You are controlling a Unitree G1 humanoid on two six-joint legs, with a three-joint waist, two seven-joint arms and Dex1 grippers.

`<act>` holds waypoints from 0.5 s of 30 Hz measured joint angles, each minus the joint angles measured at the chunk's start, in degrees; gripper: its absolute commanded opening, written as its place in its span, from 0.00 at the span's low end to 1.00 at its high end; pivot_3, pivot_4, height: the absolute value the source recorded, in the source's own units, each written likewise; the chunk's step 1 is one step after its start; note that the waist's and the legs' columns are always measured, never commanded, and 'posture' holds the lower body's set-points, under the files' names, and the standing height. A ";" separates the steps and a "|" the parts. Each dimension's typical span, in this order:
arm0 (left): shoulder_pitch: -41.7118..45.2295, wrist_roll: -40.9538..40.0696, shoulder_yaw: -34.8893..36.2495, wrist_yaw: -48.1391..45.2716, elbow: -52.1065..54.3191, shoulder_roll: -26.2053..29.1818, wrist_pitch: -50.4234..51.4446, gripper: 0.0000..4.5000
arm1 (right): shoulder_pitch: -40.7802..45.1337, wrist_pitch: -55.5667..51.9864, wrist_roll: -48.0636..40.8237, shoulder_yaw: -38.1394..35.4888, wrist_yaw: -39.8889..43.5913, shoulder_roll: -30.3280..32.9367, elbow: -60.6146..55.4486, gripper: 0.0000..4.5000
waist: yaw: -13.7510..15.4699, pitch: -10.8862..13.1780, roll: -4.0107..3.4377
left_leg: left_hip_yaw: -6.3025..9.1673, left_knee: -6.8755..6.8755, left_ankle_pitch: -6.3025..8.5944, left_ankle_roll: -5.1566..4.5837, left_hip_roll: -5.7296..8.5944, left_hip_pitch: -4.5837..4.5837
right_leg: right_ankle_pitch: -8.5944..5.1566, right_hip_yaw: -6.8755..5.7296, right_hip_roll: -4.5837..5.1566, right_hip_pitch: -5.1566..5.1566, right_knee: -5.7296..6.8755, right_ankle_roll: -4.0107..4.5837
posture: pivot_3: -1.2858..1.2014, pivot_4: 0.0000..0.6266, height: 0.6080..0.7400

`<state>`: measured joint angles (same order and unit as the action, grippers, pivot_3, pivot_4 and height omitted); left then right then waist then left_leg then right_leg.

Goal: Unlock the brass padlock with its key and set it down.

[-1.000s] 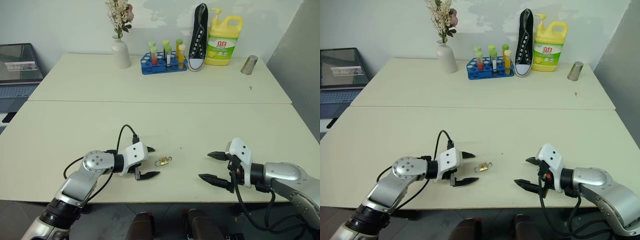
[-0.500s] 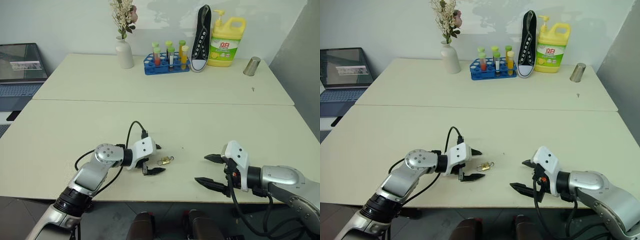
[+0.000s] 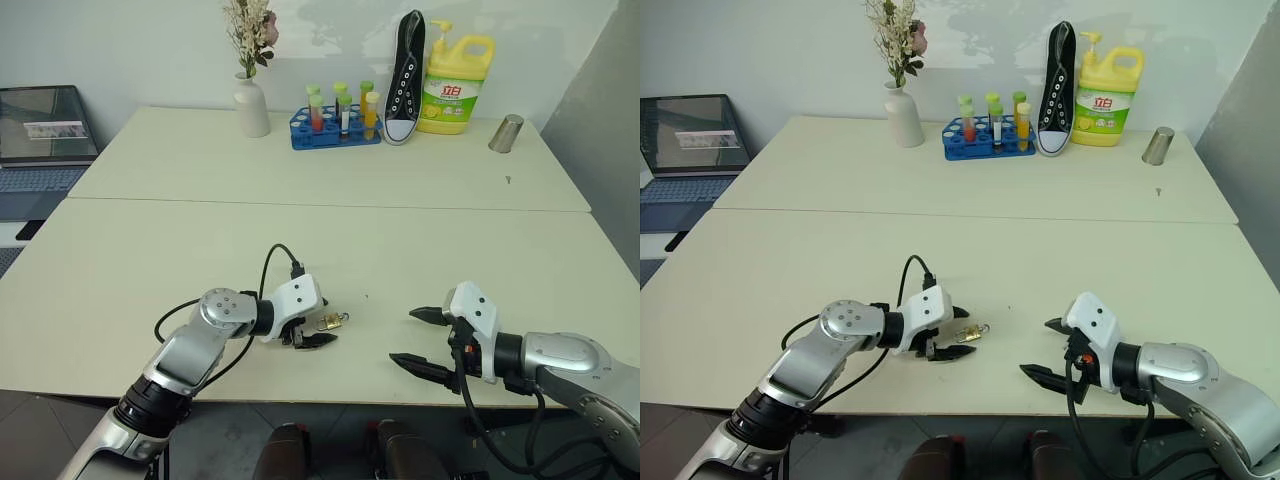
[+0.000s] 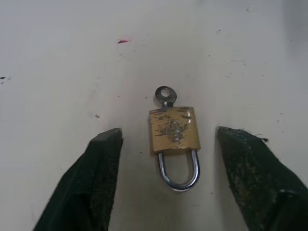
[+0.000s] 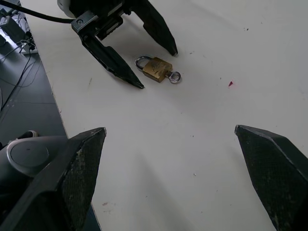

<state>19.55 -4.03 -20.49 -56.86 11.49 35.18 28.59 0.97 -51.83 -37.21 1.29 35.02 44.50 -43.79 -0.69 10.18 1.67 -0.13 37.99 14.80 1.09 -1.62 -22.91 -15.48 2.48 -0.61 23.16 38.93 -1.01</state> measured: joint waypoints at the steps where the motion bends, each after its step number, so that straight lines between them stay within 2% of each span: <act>1: -0.01 0.00 -0.25 -0.01 0.17 -0.06 0.02 0.44 | -0.01 0.01 0.01 0.00 0.00 0.00 0.00 1.00 | 0.05 0.00 0.00 | 0.00 0.00 0.00 0.00 0.00 0.00 | 0.00 0.00 0.00 0.00 0.00 0.00 | 0.52 0.24 1.00; 4: 0.02 0.02 -0.72 0.03 0.29 -0.12 -0.02 0.22 | -0.26 0.11 0.02 0.01 0.00 0.00 0.00 1.00 | 0.13 -0.01 0.01 | 0.00 0.00 0.00 0.00 -0.02 0.02 | 0.00 0.00 -0.01 0.00 0.00 0.00 | 0.52 0.24 1.00; 12: 0.37 0.67 -1.47 -0.01 -0.18 0.31 -1.89 0.21 | -1.05 0.28 0.03 0.00 0.00 0.02 0.00 1.00 | 0.20 -0.08 0.00 | 0.00 0.00 0.00 0.00 -0.02 0.03 | 0.00 0.00 -0.01 -0.01 0.01 0.00 | 0.52 0.24 1.00; 15: 0.43 1.09 -1.62 -0.37 -1.98 0.33 -7.01 0.21 | -1.80 1.09 0.20 -0.09 0.07 0.22 0.00 1.00 | 0.30 -0.08 -0.01 | 0.01 0.00 0.00 0.00 -0.02 0.02 | 0.00 -0.01 -0.01 -0.01 0.01 0.00 | 0.52 0.24 1.00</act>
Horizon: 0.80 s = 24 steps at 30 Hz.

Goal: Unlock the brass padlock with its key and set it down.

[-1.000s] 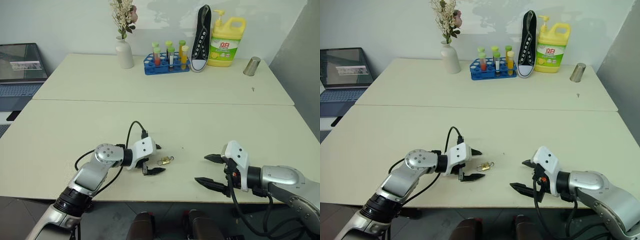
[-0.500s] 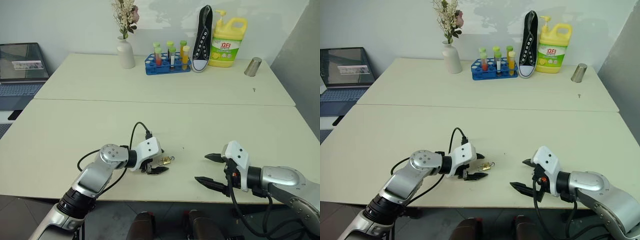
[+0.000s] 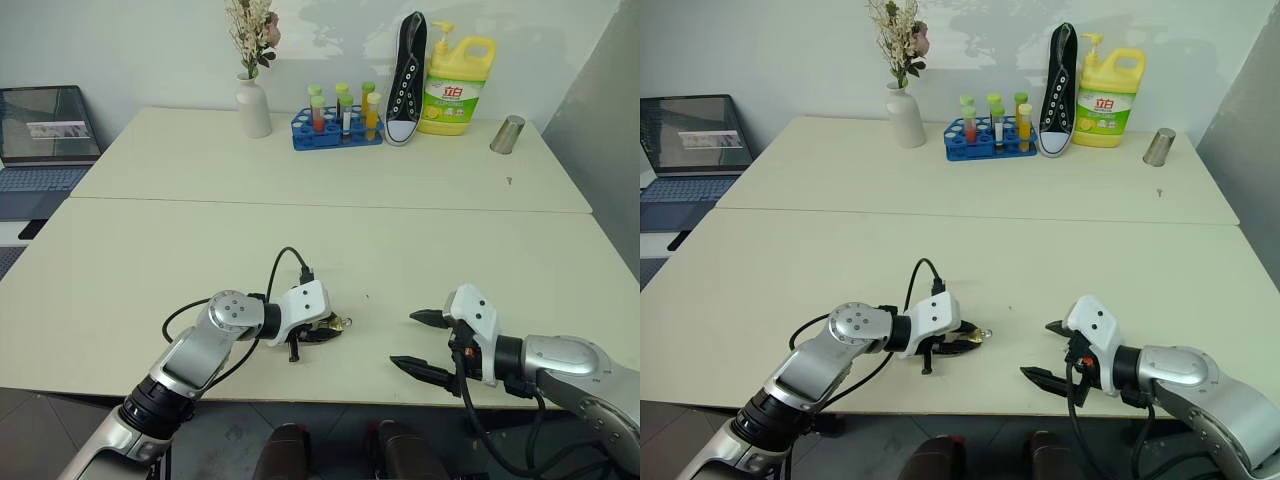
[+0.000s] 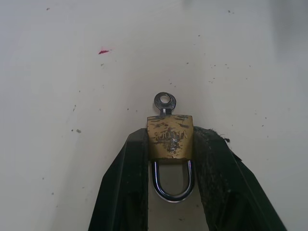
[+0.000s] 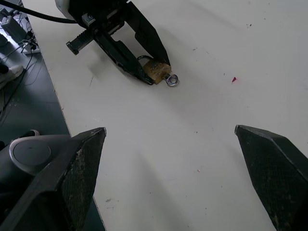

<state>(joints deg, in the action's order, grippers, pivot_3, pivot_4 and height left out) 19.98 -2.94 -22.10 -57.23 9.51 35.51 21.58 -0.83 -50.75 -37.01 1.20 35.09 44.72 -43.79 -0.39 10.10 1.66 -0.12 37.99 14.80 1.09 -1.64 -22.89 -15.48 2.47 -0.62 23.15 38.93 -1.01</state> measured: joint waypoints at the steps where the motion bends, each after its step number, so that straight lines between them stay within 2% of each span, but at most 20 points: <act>1: 0.12 0.46 -0.03 0.16 -1.25 -0.24 -2.92 0.21 | -0.47 0.44 0.05 -0.17 0.09 0.10 0.00 1.00 | 0.10 0.00 0.00 | -0.01 0.00 0.00 0.00 0.00 -0.01 | 0.00 0.01 0.00 0.01 0.00 0.00 | 0.52 0.24 1.00; 3: 1.67 2.82 -0.28 1.16 -5.09 -0.82 -10.92 0.21 | -1.35 1.70 0.48 -0.87 0.65 0.30 0.27 1.00 | 0.27 0.04 0.06 | 0.00 0.02 0.00 0.00 0.00 -0.04 | 0.01 -0.01 0.00 0.03 0.00 -0.01 | 0.52 0.24 1.00; 5: 5.37 5.30 0.27 2.72 -11.78 -1.13 -27.26 0.21 | -2.51 3.99 1.56 -2.65 1.16 0.44 0.73 1.00 | 0.38 0.05 0.07 | -0.01 0.01 0.00 0.00 -0.01 -0.05 | 0.01 0.00 0.00 0.04 -0.02 -0.01 | 0.52 0.24 1.00; 8: 8.85 2.17 3.74 2.44 -15.74 -3.77 -41.38 0.21 | -3.06 5.35 2.12 -4.27 1.16 0.44 1.33 1.00 | 0.35 0.05 0.07 | -0.07 -0.01 0.00 0.00 -0.01 -0.08 | 0.01 0.04 0.02 0.05 -0.05 -0.01 | 0.52 0.24 1.00; 10: 10.83 2.07 4.38 2.52 -19.70 -3.60 -49.21 0.21 | -3.20 5.78 2.20 -4.68 1.15 0.42 1.33 1.00 | 0.13 0.05 0.07 | -0.08 -0.04 0.00 0.00 -0.02 -0.06 | 0.01 0.06 -0.02 0.05 -0.06 -0.01 | 0.52 0.24 1.00; 16: 14.80 3.68 6.68 4.96 -31.20 -3.81 -63.85 0.21 | -3.08 5.84 1.01 -6.52 0.93 -0.81 1.34 1.00 | 0.06 0.07 0.10 | -0.02 -0.01 0.00 0.00 -0.05 -0.09 | 0.01 0.00 -0.09 0.07 -0.02 -0.02 | 0.52 0.24 1.00; 19: 18.49 6.89 6.67 7.09 -33.57 -3.91 -75.25 0.21 | -0.30 4.26 -4.36 -8.31 0.80 -3.03 1.25 1.00 | 0.17 0.07 0.10 | -0.07 0.01 0.00 0.00 -0.02 -0.09 | 0.04 0.02 -0.07 0.05 -0.03 -0.05 | 0.52 0.24 1.00; 24: 20.27 11.19 6.87 11.65 -36.74 -3.80 -86.47 0.21 | 4.57 1.50 -10.24 -9.23 -0.61 -4.08 1.62 1.00 | -0.13 0.07 0.10 | -0.13 -0.03 0.00 0.00 -0.06 -0.04 | 0.05 0.02 -0.08 0.05 -0.04 -0.06 | 0.52 0.24 1.00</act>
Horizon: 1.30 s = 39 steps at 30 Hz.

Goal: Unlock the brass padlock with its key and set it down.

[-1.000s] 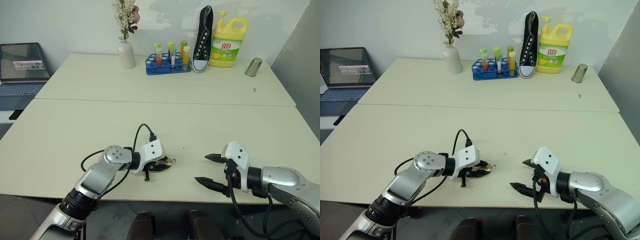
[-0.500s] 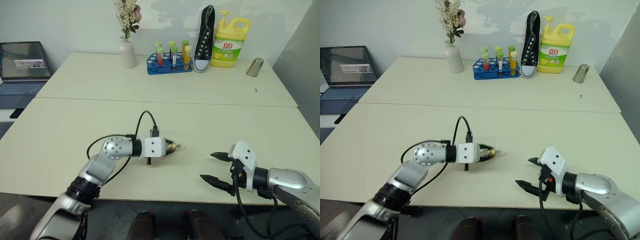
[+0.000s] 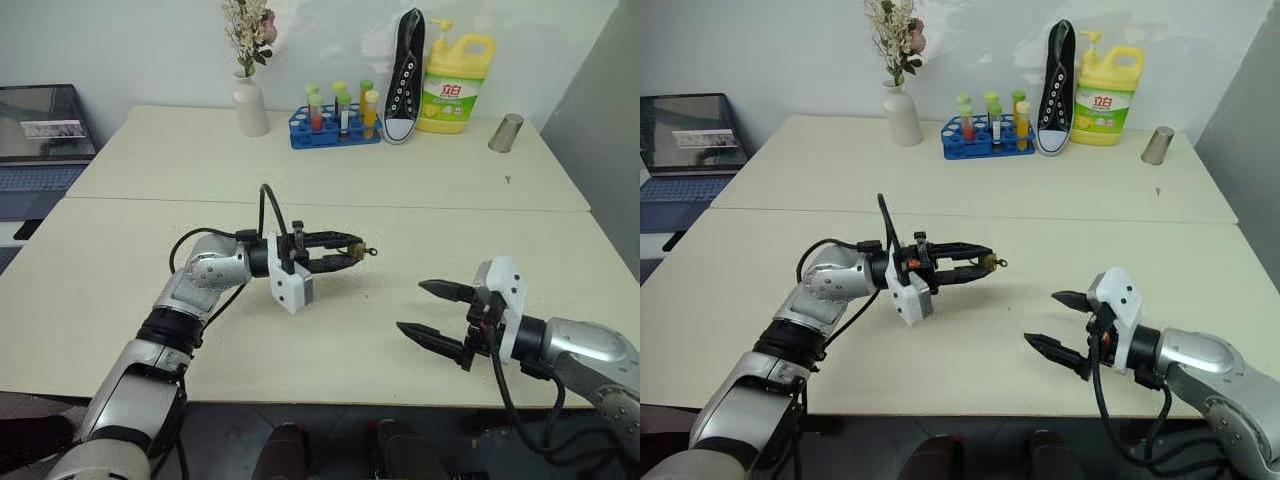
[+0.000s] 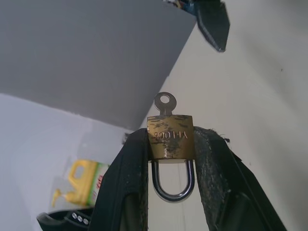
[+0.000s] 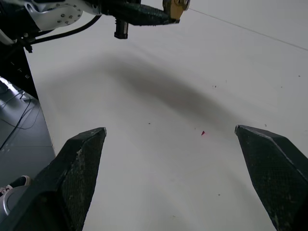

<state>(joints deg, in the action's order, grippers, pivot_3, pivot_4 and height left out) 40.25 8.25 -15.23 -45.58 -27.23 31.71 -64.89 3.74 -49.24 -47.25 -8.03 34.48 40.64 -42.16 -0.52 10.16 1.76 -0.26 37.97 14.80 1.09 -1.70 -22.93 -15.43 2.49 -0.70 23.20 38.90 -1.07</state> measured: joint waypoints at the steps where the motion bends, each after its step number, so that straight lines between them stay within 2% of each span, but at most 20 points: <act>1: -0.02 0.80 0.00 0.65 -0.57 0.08 -1.26 0.21 | 1.23 -0.40 -1.20 0.00 -0.43 -0.44 0.32 1.00 | -0.02 0.00 0.00 | 0.02 0.00 0.00 0.00 -0.01 0.00 | 0.00 0.00 -0.01 0.00 0.01 0.00 | 0.52 0.24 1.00; 10: -0.26 5.00 -0.03 6.36 -1.83 0.74 -5.02 0.21 | 11.55 -4.36 -7.03 0.89 -2.51 -1.68 5.18 1.00 | 0.05 0.00 0.00 | 0.05 0.00 0.00 0.00 0.00 -0.03 | 0.01 -0.01 0.01 0.00 0.03 0.00 | 0.52 0.24 1.00; 21: -2.20 8.62 -0.22 10.58 -2.00 1.34 -5.87 0.21 | 18.71 -4.42 -3.32 9.23 -2.78 -6.05 11.85 1.00 | 0.00 0.00 -0.01 | 0.06 0.00 0.00 0.00 -0.02 -0.03 | 0.07 -0.06 0.02 0.02 0.06 0.11 | 0.52 0.24 1.00; 26: -2.20 8.98 -0.34 11.33 -1.85 1.35 -5.32 0.21 | 19.62 -4.42 -3.06 9.45 -2.45 -7.43 12.82 1.00 | 0.02 0.00 -0.01 | 0.06 0.00 0.00 0.00 -0.01 -0.04 | 0.16 -0.09 0.04 0.02 0.05 0.26 | 0.52 0.24 1.00; 29: -2.20 8.98 -0.44 11.38 -1.61 1.36 -5.05 0.21 | 19.64 -4.45 -2.90 9.51 -2.44 -7.80 13.32 0.79 | 0.02 0.00 -0.01 | 0.06 0.00 0.00 0.00 -0.01 -0.03 | 0.16 -0.09 0.04 0.02 0.06 0.26 | 0.52 0.24 1.00; 38: -2.37 8.84 -0.77 11.32 0.57 1.95 -3.38 0.21 | 19.88 -4.48 -2.39 9.92 -2.02 -8.23 13.67 0.05 | 0.01 0.00 -0.01 | 0.06 0.00 0.00 0.00 -0.01 -0.03 | 0.16 -0.09 0.04 0.02 0.06 0.27 | 0.52 0.24 1.00; 39: -2.47 8.81 -0.81 11.30 1.01 2.02 -3.14 0.21 | 19.89 -4.49 -2.29 9.88 -2.03 -8.23 13.79 0.00 | 0.01 0.00 -0.01 | 0.06 0.00 0.00 0.00 -0.01 -0.03 | 0.16 -0.09 0.04 0.02 0.06 0.27 | 0.52 0.24 1.00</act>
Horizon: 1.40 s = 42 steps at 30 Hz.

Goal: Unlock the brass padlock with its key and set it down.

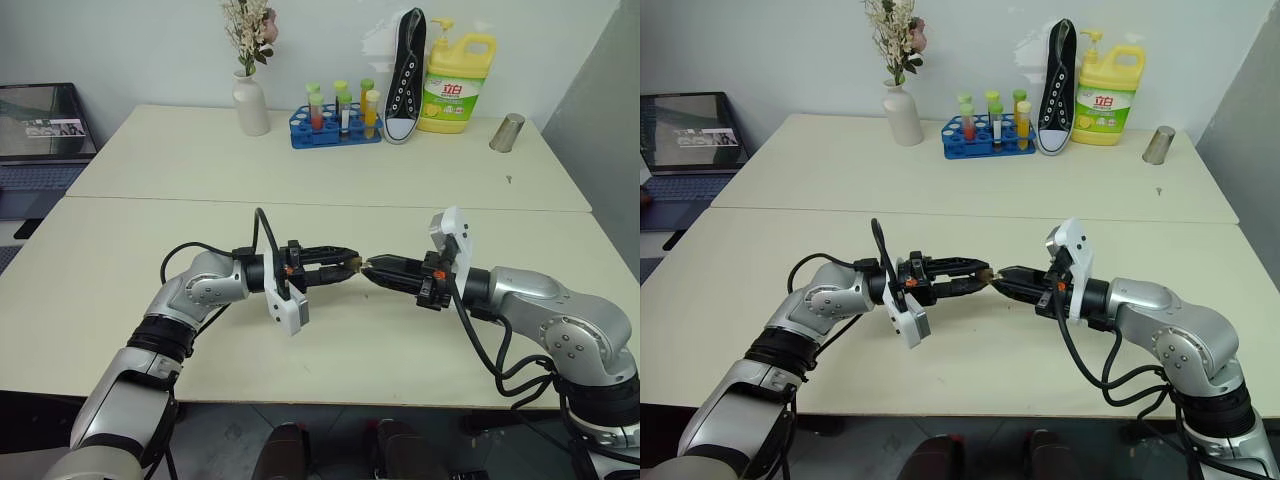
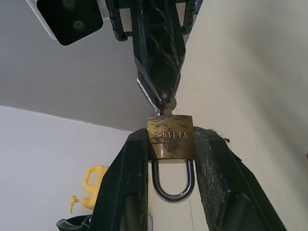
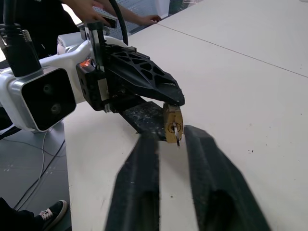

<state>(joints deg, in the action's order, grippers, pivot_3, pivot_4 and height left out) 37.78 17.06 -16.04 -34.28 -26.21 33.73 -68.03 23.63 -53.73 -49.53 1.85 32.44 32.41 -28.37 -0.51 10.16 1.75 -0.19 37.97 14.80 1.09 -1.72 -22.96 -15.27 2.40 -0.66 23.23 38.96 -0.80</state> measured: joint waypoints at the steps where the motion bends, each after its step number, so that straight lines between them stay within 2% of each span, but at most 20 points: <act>1: -0.09 -0.01 -0.04 -0.04 0.39 0.11 0.14 0.21 | 0.01 0.00 0.05 -0.01 0.01 0.02 0.09 0.00 | 0.00 0.00 0.00 | 0.00 0.00 0.00 0.00 0.00 0.00 | 0.00 0.00 0.00 0.00 0.00 0.00 | 0.52 0.24 1.00; 13: -1.15 -0.10 -0.06 -0.04 3.70 1.43 2.18 0.21 | 2.35 -3.26 -2.12 -0.10 0.72 -0.76 2.78 0.00 | 0.00 0.00 -0.01 | 0.01 0.00 0.00 0.00 -0.01 0.00 | 0.00 0.00 0.00 0.00 0.01 0.01 | 0.52 0.24 1.00; 21: -1.15 0.09 -0.06 0.60 5.09 1.59 1.24 0.21 | 7.41 -15.59 -14.23 -5.01 -0.59 -0.87 10.26 0.00 | 0.01 0.00 -0.01 | 0.01 -0.01 0.00 0.00 -0.03 0.00 | 0.01 0.02 0.22 0.00 0.01 0.02 | 0.52 0.24 1.00; 24: -1.09 0.41 -0.02 1.43 5.19 1.71 0.96 0.21 | 10.46 -21.75 -20.69 -7.06 -4.23 -1.72 15.49 0.00 | -0.01 0.00 -0.01 | 0.01 -0.01 0.00 0.00 -0.03 0.00 | 0.01 0.02 0.22 0.00 0.02 0.03 | 0.52 0.24 1.00; 30: -1.12 1.81 0.41 2.84 5.04 2.13 0.90 0.21 | 13.57 -27.18 -27.77 -8.84 -11.37 -3.68 21.72 0.00 | -0.11 0.00 -0.02 | 0.01 -0.03 0.00 0.00 -0.02 -0.02 | 0.01 0.03 0.23 0.01 0.02 0.03 | 0.52 0.24 1.00; 41: -1.76 2.58 0.54 5.14 5.10 2.61 0.62 0.21 | 15.17 -28.35 -29.44 -8.70 -13.92 -3.82 22.40 0.00 | -0.58 0.01 -0.02 | 0.03 -0.04 0.01 -0.01 -0.01 -0.06 | 0.01 0.00 0.25 0.03 0.01 0.02 | 0.52 0.24 1.00; 42: -1.87 2.57 0.56 5.27 5.12 2.69 0.65 0.21 | 15.17 -27.86 -28.61 -8.43 -13.55 -3.70 21.42 0.04 | -0.64 0.01 -0.02 | 0.04 -0.04 0.01 -0.01 -0.01 -0.06 | 0.01 0.01 0.25 0.05 0.01 0.02 | 0.52 0.24 1.00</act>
<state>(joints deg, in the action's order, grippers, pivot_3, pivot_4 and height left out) 35.91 19.64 -15.48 -29.01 -21.09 36.42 -67.39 38.80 -81.59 -78.14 -6.59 18.90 28.71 -6.95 -1.15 10.17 1.73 -0.16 37.93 14.80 1.08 -1.73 -23.03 -15.26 2.41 -0.41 23.27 38.97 -0.78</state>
